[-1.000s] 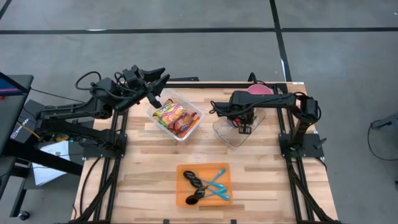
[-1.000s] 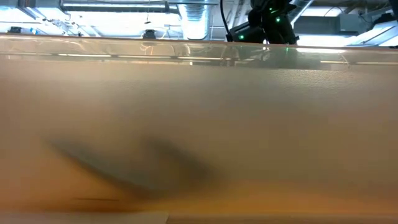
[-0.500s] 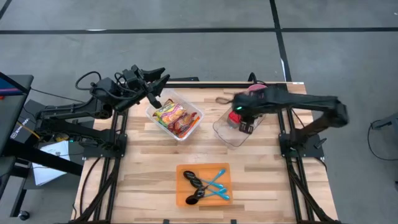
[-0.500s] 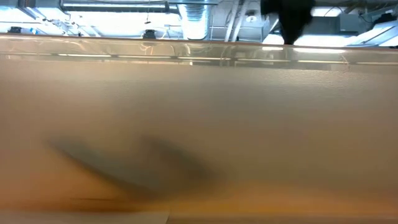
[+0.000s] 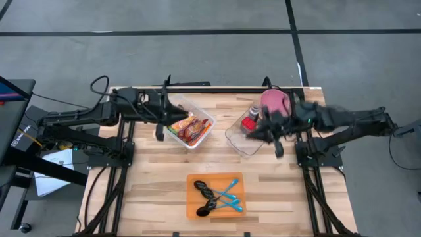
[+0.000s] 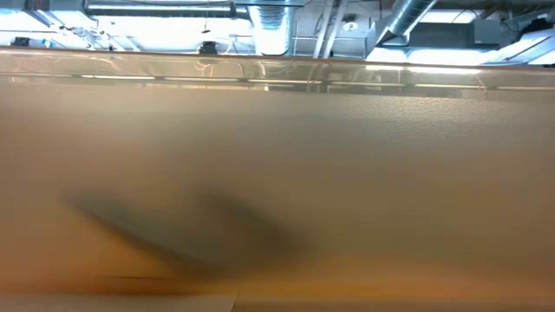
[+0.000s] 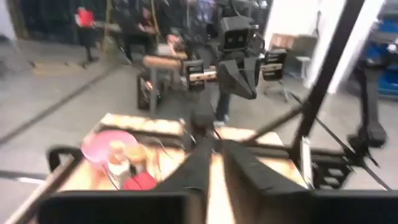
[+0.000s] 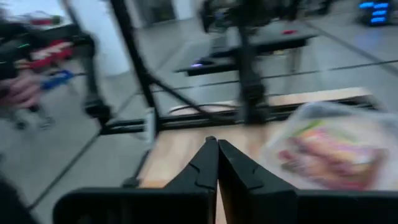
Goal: Pick & Place Food Item
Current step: Return to Home Position
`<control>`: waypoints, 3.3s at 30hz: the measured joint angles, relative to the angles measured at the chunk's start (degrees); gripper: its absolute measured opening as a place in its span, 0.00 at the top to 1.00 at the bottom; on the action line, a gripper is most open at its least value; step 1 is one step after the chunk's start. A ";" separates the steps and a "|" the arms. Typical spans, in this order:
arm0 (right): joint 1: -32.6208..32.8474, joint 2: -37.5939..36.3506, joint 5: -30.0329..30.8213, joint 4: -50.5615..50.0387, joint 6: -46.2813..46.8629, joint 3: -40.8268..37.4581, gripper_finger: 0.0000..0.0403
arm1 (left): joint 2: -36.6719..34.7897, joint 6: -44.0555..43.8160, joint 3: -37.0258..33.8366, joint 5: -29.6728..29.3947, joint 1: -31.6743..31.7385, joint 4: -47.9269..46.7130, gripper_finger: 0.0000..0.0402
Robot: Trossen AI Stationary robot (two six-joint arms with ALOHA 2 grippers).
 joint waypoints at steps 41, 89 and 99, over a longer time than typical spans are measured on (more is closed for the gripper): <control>6.97 -8.22 13.21 39.76 19.50 -32.73 1.00 | -36.83 2.23 -59.42 -5.64 -0.84 35.27 1.00; -13.25 -7.85 -15.78 33.09 7.36 -32.68 1.00 | -52.13 0.45 -59.40 -11.47 -0.80 12.22 1.00; -21.36 -14.95 -26.22 28.08 -1.89 -33.73 1.00 | -48.58 0.46 -59.40 -11.51 -0.80 12.19 1.00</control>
